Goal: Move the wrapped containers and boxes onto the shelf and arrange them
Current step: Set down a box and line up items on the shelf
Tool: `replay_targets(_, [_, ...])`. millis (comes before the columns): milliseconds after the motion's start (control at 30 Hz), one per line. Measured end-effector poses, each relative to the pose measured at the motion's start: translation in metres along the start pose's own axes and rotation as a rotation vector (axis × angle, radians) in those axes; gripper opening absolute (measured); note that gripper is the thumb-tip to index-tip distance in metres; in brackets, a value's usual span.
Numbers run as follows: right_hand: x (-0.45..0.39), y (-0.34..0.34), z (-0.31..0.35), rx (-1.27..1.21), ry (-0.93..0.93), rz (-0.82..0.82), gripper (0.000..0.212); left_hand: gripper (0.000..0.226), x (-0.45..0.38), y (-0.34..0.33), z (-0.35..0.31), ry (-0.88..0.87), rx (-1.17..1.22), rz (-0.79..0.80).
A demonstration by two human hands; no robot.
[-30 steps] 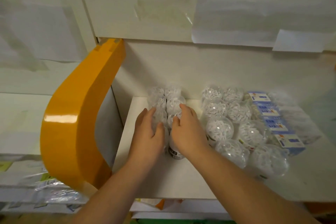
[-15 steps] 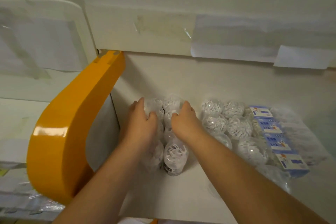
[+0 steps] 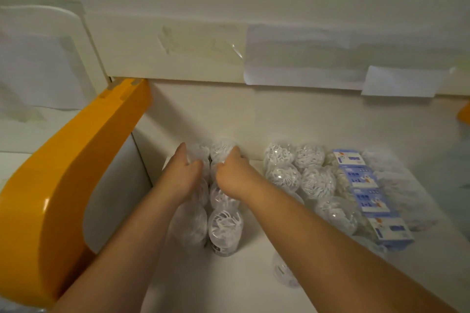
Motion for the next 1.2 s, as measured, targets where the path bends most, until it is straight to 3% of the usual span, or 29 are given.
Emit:
replay_targets(100, [0.015, 0.023, 0.006, -0.007, 0.099, -0.025, 0.044, 0.033, 0.005, 0.009, -0.018, -0.114, -0.243, -0.099])
replay_targets(200, [0.038, 0.064, -0.003, -0.021, 0.224, -0.091, 0.047, 0.053, 0.03, 0.008, -0.051, -0.303, -0.404, -0.123])
replay_targets(333, [0.086, 0.127, -0.046, 0.007, 0.324, -0.209, 0.048, 0.067, 0.081, -0.018, -0.091, -0.582, -0.363, 0.08])
replay_targets(433, [0.124, 0.156, -0.087, 0.097, 0.292, -0.295, 0.043, 0.092, 0.11, -0.046, -0.097, -0.736, -0.482, 0.275])
replay_targets(533, [0.146, 0.156, -0.118, 0.15, 0.233, -0.277, 0.047, 0.115, 0.125, -0.069, -0.094, -0.847, -0.655, 0.283])
replay_targets(700, [0.15, 0.136, -0.145, 0.06, 0.154, -0.225, 0.057, 0.115, 0.128, -0.091, -0.088, -0.875, -0.704, 0.228])
replay_targets(1200, [0.139, 0.111, -0.143, 0.114, 0.245, -0.415, 0.051, 0.11, 0.12, -0.1, -0.079, -0.903, -0.598, 0.214])
Point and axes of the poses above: each hand's wrist, its own x-axis away from the middle knuckle, its own y-axis out of the back of the hand, z = x × y, the point moved 3 cm from there along -x, towards the middle knuckle, and after that the axes turned 14 degrees about -x, right-handed, at the moved point
